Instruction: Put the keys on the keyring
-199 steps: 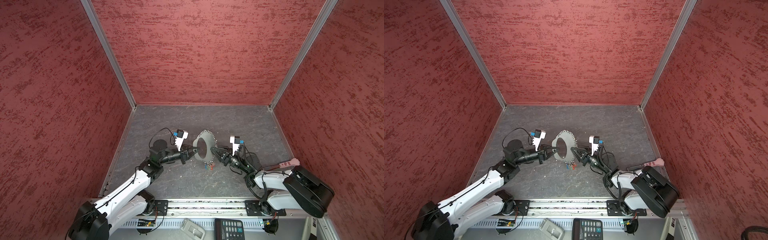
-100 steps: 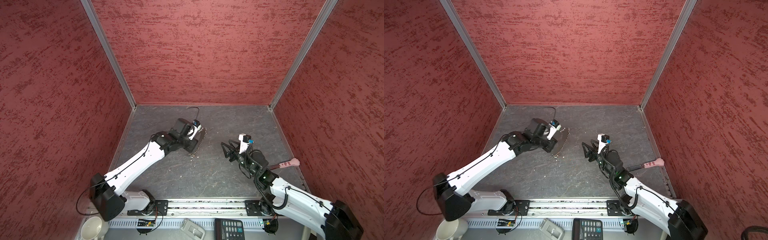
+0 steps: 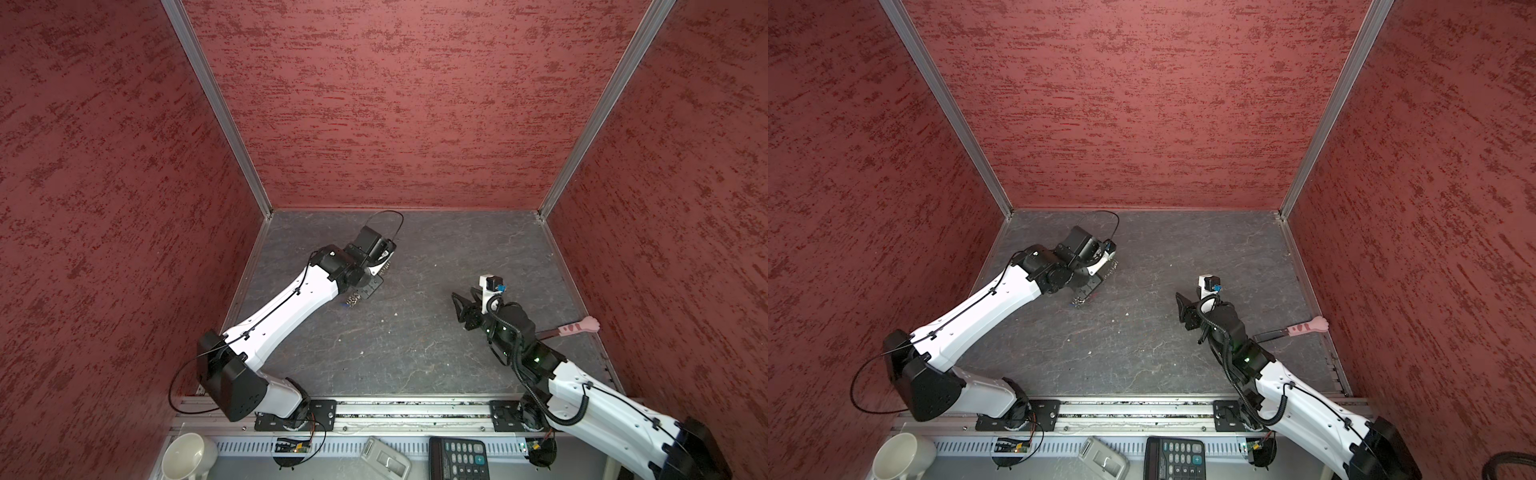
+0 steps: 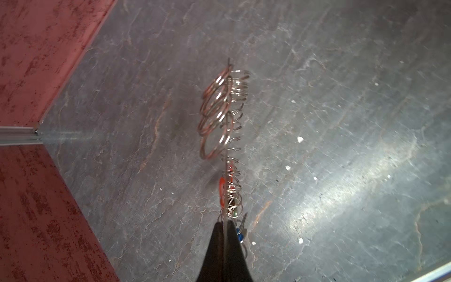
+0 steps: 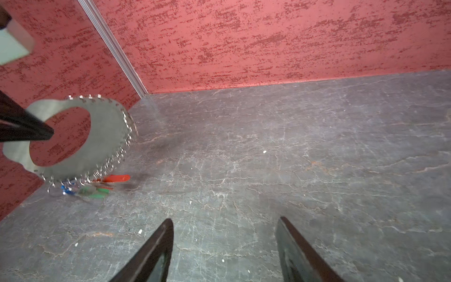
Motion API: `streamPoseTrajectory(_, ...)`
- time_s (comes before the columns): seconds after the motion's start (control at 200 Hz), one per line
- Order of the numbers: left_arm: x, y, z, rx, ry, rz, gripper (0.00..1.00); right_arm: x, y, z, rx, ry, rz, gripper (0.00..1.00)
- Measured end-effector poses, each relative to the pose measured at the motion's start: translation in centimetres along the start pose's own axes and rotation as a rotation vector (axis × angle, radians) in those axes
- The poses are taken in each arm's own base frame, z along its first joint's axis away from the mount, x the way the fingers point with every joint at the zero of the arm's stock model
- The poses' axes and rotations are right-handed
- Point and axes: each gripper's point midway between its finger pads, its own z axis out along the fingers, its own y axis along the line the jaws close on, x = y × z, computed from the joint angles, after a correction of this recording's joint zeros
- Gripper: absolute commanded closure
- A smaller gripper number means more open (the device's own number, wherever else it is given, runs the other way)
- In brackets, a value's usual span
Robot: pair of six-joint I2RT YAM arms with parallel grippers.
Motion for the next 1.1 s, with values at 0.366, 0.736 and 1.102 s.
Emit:
streamPoseTrajectory(0.366,-2.7,10.3,7.2,-0.3,-0.041,-0.198,1.0,-0.3,-0.7,-0.9,0.032,-0.008,-0.027,0.31)
streamPoseTrajectory(0.736,-7.9,7.3,14.8,-0.337,-0.12,0.068,1.0,-0.7,-1.2,-2.0,0.042,-0.042,-0.019,0.3)
streamPoseTrajectory(1.102,-13.3,-3.9,18.2,-0.255,-0.242,0.29,0.87,0.6,-1.6,-1.7,0.055,-0.007,-0.013,0.3)
